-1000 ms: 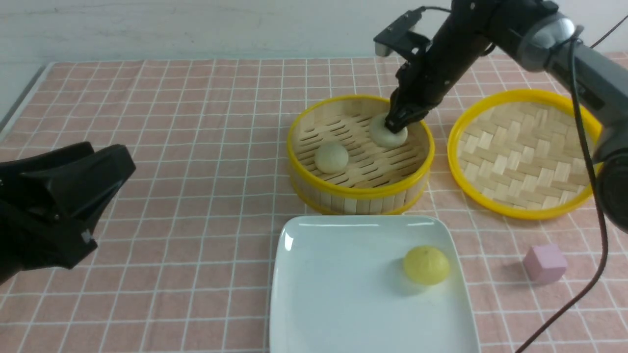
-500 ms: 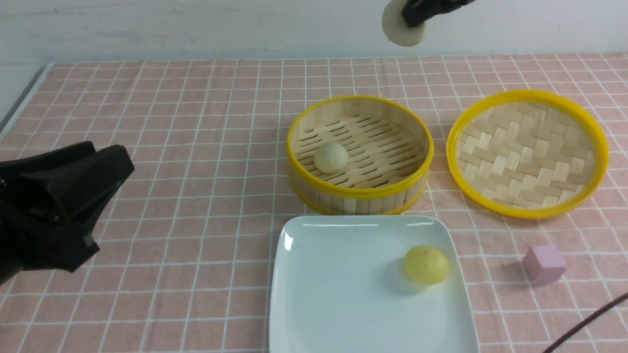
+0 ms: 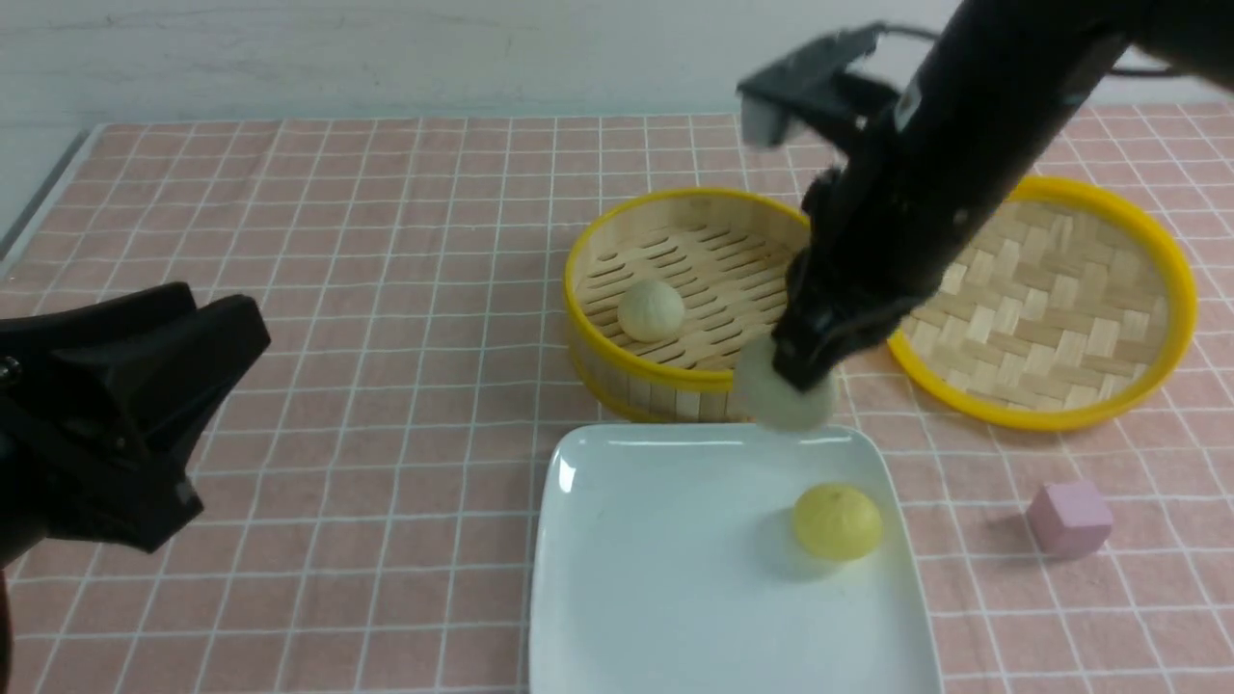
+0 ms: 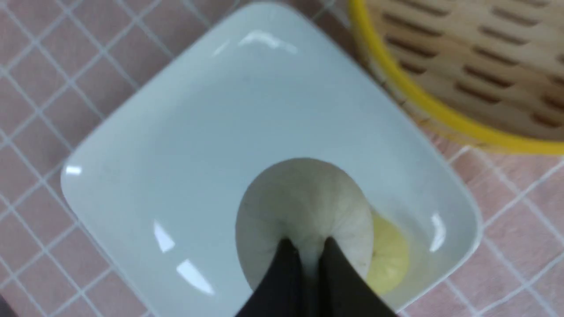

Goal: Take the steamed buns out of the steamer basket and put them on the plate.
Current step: Use the right arm to put the steamed stuffed bun into the plate, then use the left arm to grab the steamed stuffed bun that is closest to it

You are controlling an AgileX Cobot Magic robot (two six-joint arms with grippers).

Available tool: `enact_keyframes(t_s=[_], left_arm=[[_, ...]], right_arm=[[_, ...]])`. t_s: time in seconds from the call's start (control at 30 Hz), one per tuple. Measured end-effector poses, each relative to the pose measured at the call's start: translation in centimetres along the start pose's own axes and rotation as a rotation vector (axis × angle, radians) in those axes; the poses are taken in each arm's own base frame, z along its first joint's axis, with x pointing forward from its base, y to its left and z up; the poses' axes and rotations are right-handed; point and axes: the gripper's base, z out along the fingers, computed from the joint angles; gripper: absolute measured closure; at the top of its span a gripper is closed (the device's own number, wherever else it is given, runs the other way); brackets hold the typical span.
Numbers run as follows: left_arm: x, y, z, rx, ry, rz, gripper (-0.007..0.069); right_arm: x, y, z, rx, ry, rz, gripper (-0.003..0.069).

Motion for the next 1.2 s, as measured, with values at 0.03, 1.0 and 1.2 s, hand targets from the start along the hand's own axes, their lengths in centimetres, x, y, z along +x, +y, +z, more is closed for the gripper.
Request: enact_keyframes(t_s=[0.03, 1.0, 1.2], left_arm=[[0.0, 0.0, 0.0, 0.0, 0.0, 0.001, 0.0291], [0.0, -0.1, 0.0, 0.013, 0.004, 0.004, 0.0291], [0.4, 0.0, 1.0, 0.066, 0.056, -0.033, 0.0291]], right_arm=[[0.6, 0.4, 1.8, -0.011, 0.041, -0.028, 0.0635], [0.5, -0.8, 9.9, 0.04, -0.001, -0.071, 0.0093], [-0.9, 1.0, 2.5, 0.088, -0.214, -0.053, 0.0103]])
